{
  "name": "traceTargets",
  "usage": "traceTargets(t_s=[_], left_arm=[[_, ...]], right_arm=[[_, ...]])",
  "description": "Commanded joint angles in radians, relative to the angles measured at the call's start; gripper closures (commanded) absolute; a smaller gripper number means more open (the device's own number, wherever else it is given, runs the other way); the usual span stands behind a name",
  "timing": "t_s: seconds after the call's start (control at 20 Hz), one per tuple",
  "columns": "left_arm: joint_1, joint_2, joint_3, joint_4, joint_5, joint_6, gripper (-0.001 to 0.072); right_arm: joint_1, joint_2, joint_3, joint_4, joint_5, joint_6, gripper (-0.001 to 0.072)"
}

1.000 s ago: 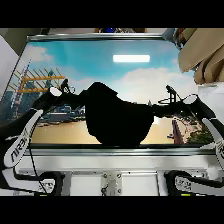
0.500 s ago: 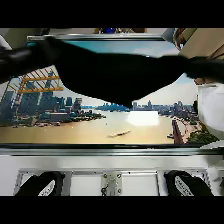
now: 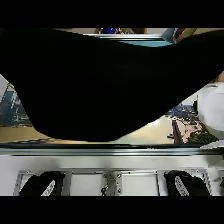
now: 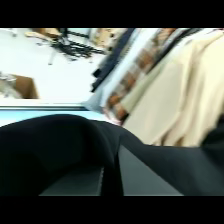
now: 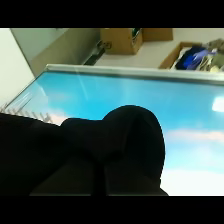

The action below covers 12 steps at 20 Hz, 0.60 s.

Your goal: Fold the clothes and pants, and hang the long-sleeved shirts on hangers.

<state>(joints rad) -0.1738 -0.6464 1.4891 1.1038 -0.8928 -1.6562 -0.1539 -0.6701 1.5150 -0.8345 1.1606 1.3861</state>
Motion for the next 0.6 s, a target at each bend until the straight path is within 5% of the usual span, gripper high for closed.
traceTargets(t_s=[0.0, 0.2, 0.45, 0.5, 0.55], left_arm=[[0.116, -0.055, -0.062, 0.002, -0.008, -0.001, 0.069], [0.156, -0.294, -0.128, -0.006, -0.038, 0.0, 0.0689], [0.032, -0.728, -0.006, -0.004, -0.029, 0.029, 0.0687], [0.019, -0.804, 0.057, -0.005, -0.042, 0.028, 0.0504], [0.014, -0.868, 0.124, -0.006, -0.062, 0.023, 0.0111]], right_arm=[[0.0, -0.045, -0.019, -0.004, 0.185, 0.105, 0.0688], [0.067, -0.119, -0.208, -0.152, 0.228, 0.185, 0.0688], [0.175, -0.295, -0.418, -0.229, 0.01, 0.217, 0.0686], [0.174, -0.343, -0.417, -0.228, -0.047, 0.208, 0.065], [0.164, -0.376, -0.417, -0.228, -0.108, 0.208, 0.0439]])
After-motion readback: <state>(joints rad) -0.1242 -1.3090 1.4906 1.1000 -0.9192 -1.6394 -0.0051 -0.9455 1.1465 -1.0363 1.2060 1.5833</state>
